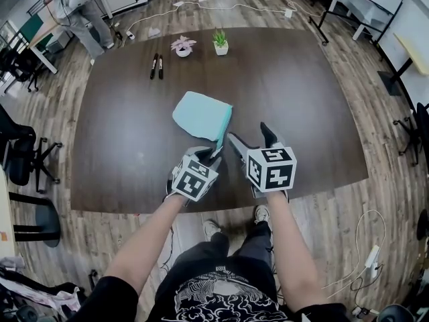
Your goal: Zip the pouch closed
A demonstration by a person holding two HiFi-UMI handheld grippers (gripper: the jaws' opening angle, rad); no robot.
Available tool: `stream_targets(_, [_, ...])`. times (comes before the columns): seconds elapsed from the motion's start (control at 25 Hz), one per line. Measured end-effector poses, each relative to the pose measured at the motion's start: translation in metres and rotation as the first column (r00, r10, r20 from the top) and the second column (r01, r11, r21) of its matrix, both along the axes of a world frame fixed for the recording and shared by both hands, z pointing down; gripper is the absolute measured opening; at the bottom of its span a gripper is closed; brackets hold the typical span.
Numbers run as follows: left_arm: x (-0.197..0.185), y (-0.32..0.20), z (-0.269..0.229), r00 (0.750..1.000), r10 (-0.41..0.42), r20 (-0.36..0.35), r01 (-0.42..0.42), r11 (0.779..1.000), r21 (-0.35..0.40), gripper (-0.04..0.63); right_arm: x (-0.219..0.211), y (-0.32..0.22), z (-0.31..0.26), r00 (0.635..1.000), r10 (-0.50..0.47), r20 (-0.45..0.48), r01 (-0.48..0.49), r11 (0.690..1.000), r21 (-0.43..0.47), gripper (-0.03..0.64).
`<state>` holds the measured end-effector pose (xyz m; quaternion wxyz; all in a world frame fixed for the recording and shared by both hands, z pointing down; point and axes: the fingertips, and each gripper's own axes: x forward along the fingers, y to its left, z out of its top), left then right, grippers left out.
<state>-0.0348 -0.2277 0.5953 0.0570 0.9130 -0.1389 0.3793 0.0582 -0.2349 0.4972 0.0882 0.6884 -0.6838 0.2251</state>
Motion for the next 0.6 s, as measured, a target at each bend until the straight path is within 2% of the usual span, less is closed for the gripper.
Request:
stream_targets(0.28, [-0.002, -0.007, -0.002, 1.0, -0.015, -0.026, 0.015, 1.0, -0.012, 0.034, -0.001, 0.003, 0.002, 1.0, 0.001, -0.001, -0.001, 1.0, -0.013, 0.396])
stream_targets(0.6, [-0.007, -0.008, -0.011, 0.997, -0.025, -0.075, 0.016, 0.993, -0.12, 0.026, -0.007, 0.001, 0.0, 0.999, -0.038, -0.006, 0.038, 0.999, -0.022, 0.396])
